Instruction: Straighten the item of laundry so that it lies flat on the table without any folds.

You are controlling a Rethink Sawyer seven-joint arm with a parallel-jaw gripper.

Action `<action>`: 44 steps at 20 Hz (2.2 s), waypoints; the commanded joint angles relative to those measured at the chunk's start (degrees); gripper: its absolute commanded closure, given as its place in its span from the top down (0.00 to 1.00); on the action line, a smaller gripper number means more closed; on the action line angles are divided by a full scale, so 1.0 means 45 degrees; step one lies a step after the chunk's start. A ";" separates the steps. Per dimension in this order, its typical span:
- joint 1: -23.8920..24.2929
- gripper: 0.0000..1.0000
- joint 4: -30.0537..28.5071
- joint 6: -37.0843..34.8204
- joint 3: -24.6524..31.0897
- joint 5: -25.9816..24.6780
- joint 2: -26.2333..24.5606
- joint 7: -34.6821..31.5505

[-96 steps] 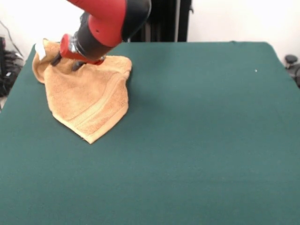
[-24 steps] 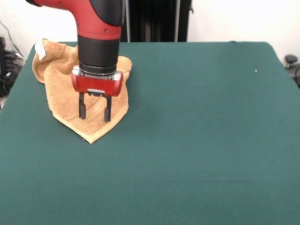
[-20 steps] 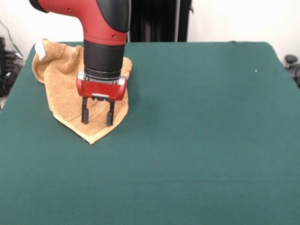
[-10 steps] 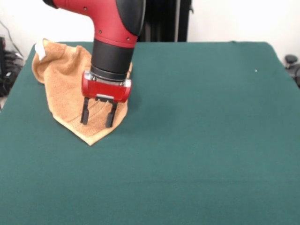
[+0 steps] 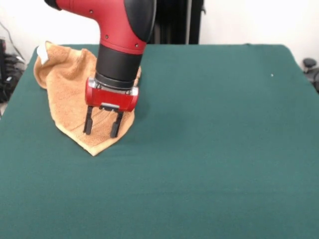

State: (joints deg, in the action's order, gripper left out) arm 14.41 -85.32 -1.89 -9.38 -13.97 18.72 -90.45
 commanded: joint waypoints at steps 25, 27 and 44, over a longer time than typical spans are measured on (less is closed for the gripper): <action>0.3216 0.00 0.0564 -0.1671 0.4378 -0.2233 -0.2988 0.0108; 0.3111 0.00 0.0563 -0.1546 0.4229 -0.2258 -0.2961 -0.0067; 0.3219 0.00 -0.3160 -0.0181 0.5381 0.0314 0.3400 -0.3632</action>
State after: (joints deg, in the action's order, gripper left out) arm 29.60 -89.84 -3.85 7.28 -18.06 25.08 -90.45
